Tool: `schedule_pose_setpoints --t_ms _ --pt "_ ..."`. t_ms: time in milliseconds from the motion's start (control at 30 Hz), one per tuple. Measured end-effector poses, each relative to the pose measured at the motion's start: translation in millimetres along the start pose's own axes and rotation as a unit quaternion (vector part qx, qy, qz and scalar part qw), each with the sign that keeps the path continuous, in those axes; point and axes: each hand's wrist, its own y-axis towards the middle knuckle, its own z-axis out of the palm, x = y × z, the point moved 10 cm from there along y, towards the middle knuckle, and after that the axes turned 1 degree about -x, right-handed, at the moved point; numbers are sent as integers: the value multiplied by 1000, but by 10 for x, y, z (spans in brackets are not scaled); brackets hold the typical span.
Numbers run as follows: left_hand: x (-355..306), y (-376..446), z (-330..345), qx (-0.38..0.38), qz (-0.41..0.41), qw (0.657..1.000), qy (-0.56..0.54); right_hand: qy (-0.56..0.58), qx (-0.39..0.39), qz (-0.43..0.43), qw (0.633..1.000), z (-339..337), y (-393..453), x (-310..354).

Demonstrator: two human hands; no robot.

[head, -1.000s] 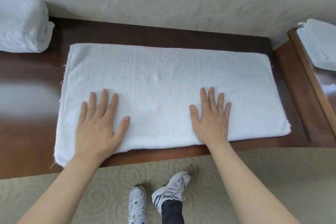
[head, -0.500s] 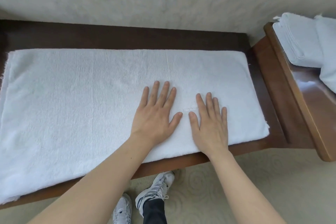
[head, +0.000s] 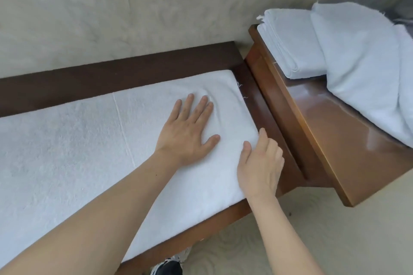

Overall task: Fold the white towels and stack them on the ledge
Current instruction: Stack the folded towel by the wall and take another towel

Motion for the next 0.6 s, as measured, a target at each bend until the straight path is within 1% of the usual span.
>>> schedule_pose_setpoints --t_ms 67,133,267,333,400,467,500,533,600 --pt "-73 217 -30 -6 -8 1000 -12 -21 -22 14 999 -51 34 -47" --pt "-133 393 -62 -17 -30 999 -37 -12 -13 19 1000 -40 82 -74" --pt "-324 657 -95 -21 -47 996 -73 18 47 7 999 1 170 -31" --pt "-373 763 -162 -46 -77 993 -73 20 81 -4 996 39 201 -5" --pt "-337 835 -304 -95 -151 982 -69 21 84 -35 996 3 203 73" --pt "-270 905 -387 -108 -236 962 -90 27 58 -90 994 -107 167 232" --pt "-233 930 -403 -107 -270 949 -124 39 43 -121 991 -167 133 313" --pt "-195 946 -411 -108 -295 935 -162 50 23 -153 987 -228 88 397" --pt "-116 961 -419 -103 -315 917 -223 62 -6 -204 977 -322 -23 543"
